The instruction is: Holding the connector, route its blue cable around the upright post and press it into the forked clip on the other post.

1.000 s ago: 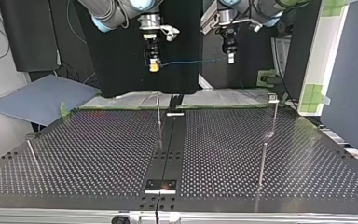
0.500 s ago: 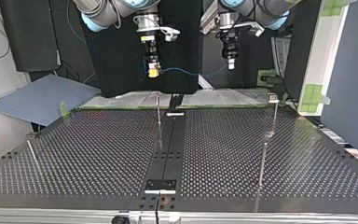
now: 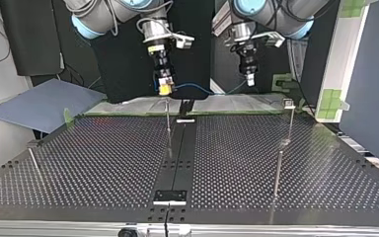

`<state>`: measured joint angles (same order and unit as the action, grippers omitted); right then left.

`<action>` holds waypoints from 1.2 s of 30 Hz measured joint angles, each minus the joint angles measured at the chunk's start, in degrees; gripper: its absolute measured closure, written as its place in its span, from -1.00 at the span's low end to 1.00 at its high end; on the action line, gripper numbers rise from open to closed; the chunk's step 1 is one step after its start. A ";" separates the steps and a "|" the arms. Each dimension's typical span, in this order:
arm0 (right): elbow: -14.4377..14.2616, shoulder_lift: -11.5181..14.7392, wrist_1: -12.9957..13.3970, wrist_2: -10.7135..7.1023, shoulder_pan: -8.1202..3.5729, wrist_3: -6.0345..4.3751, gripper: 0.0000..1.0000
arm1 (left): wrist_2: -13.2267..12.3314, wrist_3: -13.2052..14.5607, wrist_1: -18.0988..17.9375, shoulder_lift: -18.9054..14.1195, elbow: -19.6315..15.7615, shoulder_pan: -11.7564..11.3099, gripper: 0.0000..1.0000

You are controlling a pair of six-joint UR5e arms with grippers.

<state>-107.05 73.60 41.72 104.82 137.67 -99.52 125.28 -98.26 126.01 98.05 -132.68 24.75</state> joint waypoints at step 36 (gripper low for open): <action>17.83 -3.74 -14.92 -10.80 -2.00 1.13 1.00 | 1.51 -4.58 17.45 -17.48 17.15 -8.41 0.98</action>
<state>-89.21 69.86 26.80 94.02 135.67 -98.39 126.80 -102.85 143.47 80.57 -115.53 16.34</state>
